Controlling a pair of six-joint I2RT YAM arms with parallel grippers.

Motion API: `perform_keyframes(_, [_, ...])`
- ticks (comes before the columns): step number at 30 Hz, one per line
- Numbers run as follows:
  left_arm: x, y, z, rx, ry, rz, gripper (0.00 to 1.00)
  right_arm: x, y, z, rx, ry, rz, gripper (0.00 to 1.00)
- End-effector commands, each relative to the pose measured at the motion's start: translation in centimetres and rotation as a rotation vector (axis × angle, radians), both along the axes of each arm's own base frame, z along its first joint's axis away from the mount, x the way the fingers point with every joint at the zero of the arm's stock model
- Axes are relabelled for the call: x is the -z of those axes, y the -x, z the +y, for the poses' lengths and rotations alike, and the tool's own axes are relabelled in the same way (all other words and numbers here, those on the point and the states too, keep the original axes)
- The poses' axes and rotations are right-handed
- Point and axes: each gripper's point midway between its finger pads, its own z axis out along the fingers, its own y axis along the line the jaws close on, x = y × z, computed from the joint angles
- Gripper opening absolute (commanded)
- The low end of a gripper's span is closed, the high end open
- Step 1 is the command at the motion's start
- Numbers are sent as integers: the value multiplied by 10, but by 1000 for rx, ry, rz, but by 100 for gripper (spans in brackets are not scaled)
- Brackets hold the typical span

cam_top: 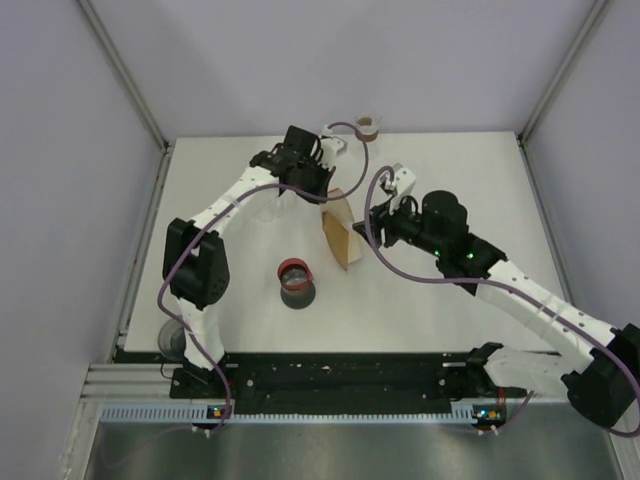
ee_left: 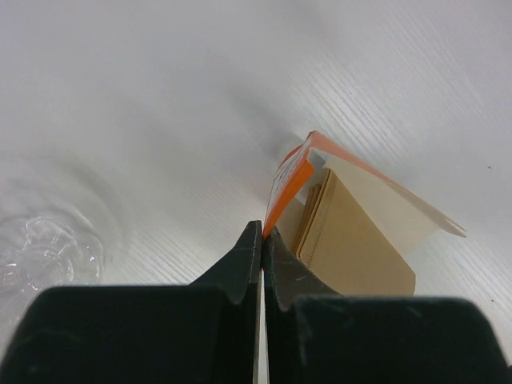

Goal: Place the coffee filter in the dripper
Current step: Pick up the coffee filter holder from the center of the board.

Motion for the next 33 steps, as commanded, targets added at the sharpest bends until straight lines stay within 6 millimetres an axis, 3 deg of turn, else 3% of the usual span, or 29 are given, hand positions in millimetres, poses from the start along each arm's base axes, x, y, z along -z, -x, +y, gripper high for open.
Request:
perform_keyframes(1, [-67,20,-8,-11,61,-77,0,-9,23,3,-23,-102,68,51])
perform_keyframes(5, [-75,39,-12,-33,91,-25,0,-7,45,26,-111,-135,65,52])
perform_keyframes(9, [-88,50,-13,-50,135,9,0,6,49,38,-159,-107,98,54])
perform_keyframes(18, [-116,72,-20,-15,197,1,0,12,41,45,-159,-73,122,50])
perform_keyframes(21, [-120,75,-21,-9,206,2,0,17,40,46,-156,-67,135,47])
perform_keyframes(25, [-119,78,-21,-1,203,1,0,19,33,42,-110,-57,125,36])
perform_keyframes(33, [-126,84,-24,20,221,1,0,41,24,33,-44,25,160,36])
